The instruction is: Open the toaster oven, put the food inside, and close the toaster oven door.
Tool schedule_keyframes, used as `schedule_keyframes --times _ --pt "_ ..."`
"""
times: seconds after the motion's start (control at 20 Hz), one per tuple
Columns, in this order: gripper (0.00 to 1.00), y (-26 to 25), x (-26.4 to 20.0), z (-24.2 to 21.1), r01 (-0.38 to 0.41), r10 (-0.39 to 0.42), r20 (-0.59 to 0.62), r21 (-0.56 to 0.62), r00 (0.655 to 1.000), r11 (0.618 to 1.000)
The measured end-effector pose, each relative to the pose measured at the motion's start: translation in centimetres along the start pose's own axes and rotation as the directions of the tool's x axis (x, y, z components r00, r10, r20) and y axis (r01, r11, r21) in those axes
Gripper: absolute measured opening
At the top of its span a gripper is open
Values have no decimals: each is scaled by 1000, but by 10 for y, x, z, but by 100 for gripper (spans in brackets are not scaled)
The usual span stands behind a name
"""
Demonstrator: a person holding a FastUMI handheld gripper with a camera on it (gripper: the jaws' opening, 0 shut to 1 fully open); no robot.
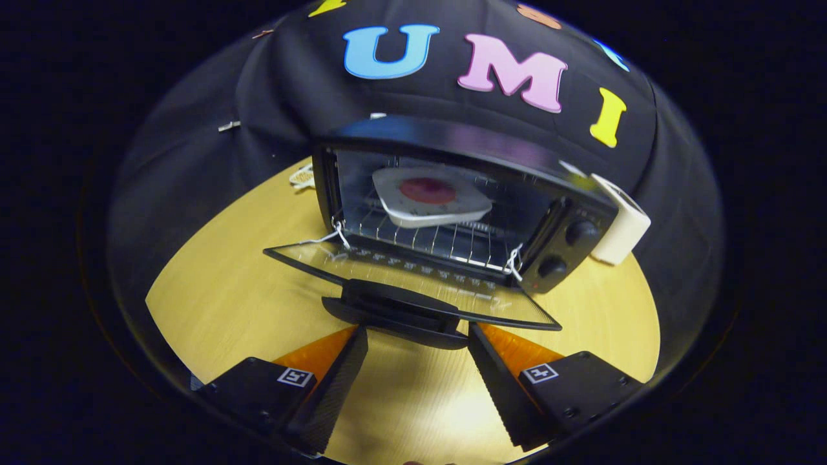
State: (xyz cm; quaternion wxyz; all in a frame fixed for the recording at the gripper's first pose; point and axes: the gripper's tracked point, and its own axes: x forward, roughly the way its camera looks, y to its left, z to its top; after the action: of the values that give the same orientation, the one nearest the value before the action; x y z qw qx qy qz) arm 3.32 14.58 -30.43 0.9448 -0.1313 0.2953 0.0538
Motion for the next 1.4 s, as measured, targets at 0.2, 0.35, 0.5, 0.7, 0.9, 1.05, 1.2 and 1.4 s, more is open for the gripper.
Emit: schedule_keyframes --times 0.2,0.35,0.5,0.7,0.9,1.05,1.2,1.4 --pt "100 -15 -3 51 29 -31 118 17 992 999" --pt "99 -25 -13 96 38 -54 203 78 978 996" --pt "99 -35 -28 132 30 -64 290 121 955 992" --pt "99 -58 -77 156 13 -72 390 150 918 989" --pt "98 -96 -129 170 56 -129 482 162 867 985" --pt "98 -119 -156 163 77 -169 502 200 848 977" --pt "98 -128 -175 157 73 -191 507 243 841 967" --pt "98 -131 -185 164 74 -190 527 233 829 970"
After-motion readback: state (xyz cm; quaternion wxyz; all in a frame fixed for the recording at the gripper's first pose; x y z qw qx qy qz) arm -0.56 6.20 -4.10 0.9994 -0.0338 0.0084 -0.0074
